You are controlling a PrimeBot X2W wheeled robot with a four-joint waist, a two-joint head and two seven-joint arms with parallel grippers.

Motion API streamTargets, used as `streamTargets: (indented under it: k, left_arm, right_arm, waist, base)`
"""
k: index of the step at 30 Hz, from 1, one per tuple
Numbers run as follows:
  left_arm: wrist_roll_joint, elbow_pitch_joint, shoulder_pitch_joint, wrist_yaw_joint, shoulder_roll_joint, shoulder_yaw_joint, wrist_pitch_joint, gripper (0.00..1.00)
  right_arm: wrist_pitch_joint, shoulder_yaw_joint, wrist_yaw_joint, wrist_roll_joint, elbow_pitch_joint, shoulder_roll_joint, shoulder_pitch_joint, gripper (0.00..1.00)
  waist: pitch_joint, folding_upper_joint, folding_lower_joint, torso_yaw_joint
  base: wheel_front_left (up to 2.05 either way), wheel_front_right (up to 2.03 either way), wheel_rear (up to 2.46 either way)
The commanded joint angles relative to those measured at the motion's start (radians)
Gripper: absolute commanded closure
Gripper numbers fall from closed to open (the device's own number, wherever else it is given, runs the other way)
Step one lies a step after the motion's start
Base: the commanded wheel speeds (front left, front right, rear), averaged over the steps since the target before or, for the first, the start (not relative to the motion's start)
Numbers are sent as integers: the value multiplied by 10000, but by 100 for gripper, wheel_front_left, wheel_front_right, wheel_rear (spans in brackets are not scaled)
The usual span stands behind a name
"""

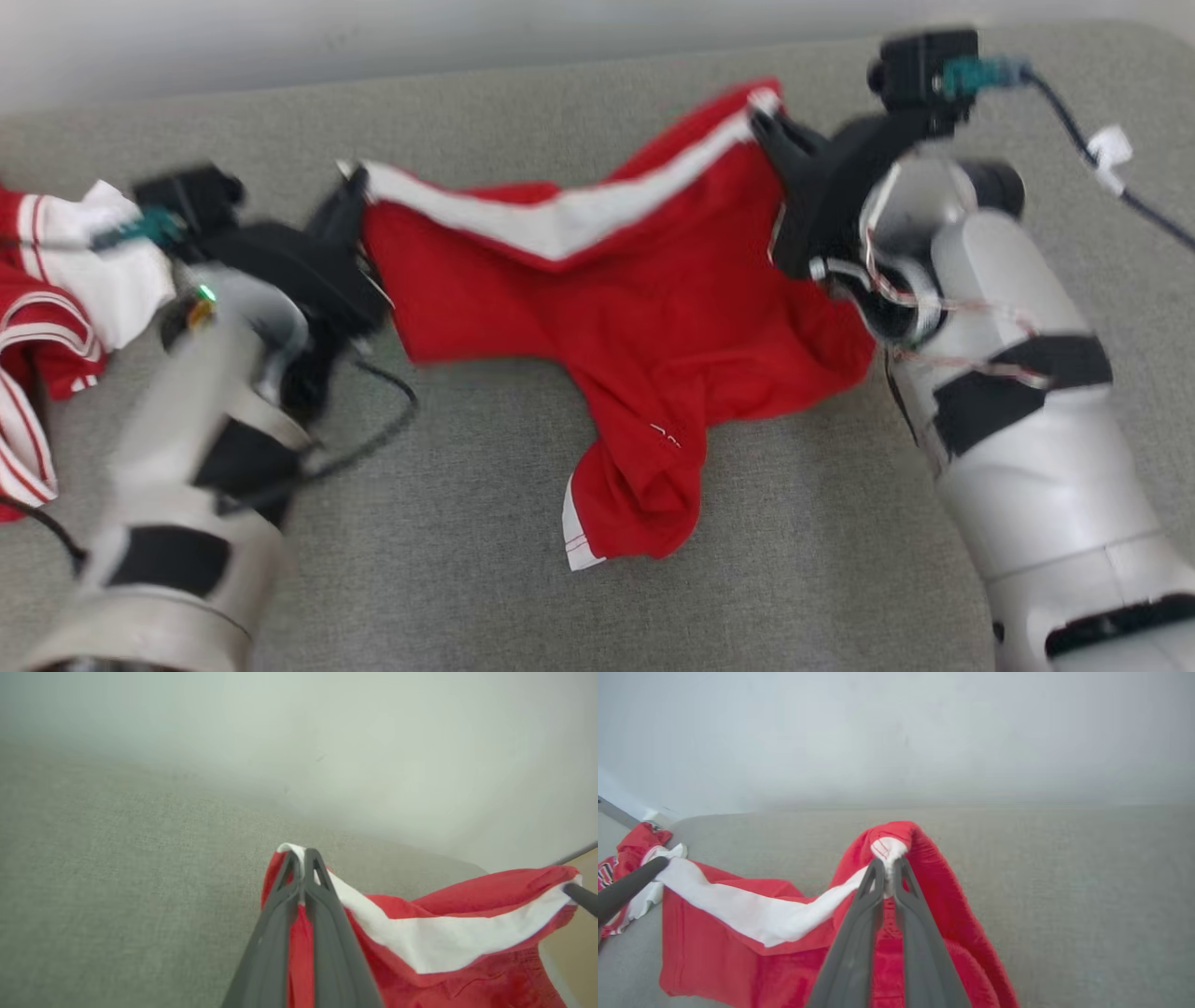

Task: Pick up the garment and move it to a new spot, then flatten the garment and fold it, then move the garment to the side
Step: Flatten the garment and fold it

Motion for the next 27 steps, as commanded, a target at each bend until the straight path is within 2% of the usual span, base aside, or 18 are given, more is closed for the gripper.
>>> streamTargets:
  k: [1, 4, 9, 14, 18, 22, 25, 26, 27]
  left_arm:
    - [-136, -117, -376, -77, 324, 147, 227, 100]
    - [-379, -536, -1403, 44, 791, 488, 620, 100]
    - [-325, -1287, -2991, 302, 1298, 798, 660, 100]
    - [-105, -2174, -4494, 497, 1318, 971, -193, 100]
    - [517, -2802, -5317, 349, 1500, 768, -1301, 100]
    - [679, -3341, -5470, 155, 1348, 751, -2052, 100]
    - [687, -3870, -4662, -31, 1190, 726, -2255, 100]
    - [756, -4002, -4212, -130, 1181, 617, -2264, 100]
    - [673, -4262, -3191, -207, 1109, 409, -2303, 100]
  right_arm:
    - [-72, 10, 1, 370, -52, -157, -377, 100]
    - [-93, -426, -2, 1630, 88, 35, -1403, 100]
    - [-864, -867, 4, 1954, 763, 186, -3402, 100]
    - [-2580, -1703, 4, 1613, 1451, 270, -5014, 100]
    - [-4053, -2091, 4, 1412, 1788, 276, -5759, 100]
    - [-4883, -1826, 4, 1481, 1902, 54, -6045, 100]
    - [-4852, -1352, 4, 1736, 2013, -17, -5677, 100]
    - [-4654, -977, 4, 1837, 2024, -22, -5399, 100]
    - [-4285, -36, 4, 2057, 1843, -132, -4776, 100]
  waist:
    - [485, -1, 1, -308]
    - [970, -1, 1, -453]
    - [1610, -1, 1, -651]
    - [2007, -1, 1, -525]
    - [1981, -1, 1, -368]
    - [1820, -1, 1, -200]
    - [1797, -1, 1, -108]
    - [1795, -1, 1, -92]
    - [1757, -1, 1, -45]
  base:
    - [0, 0, 0]
    - [0, 0, 0]
    - [0, 0, 0]
    - [0, 0, 0]
    - [0, 0, 0]
    - [0, 0, 0]
    - [0, 0, 0]
    - [0, 0, 0]
    - [0, 0, 0]
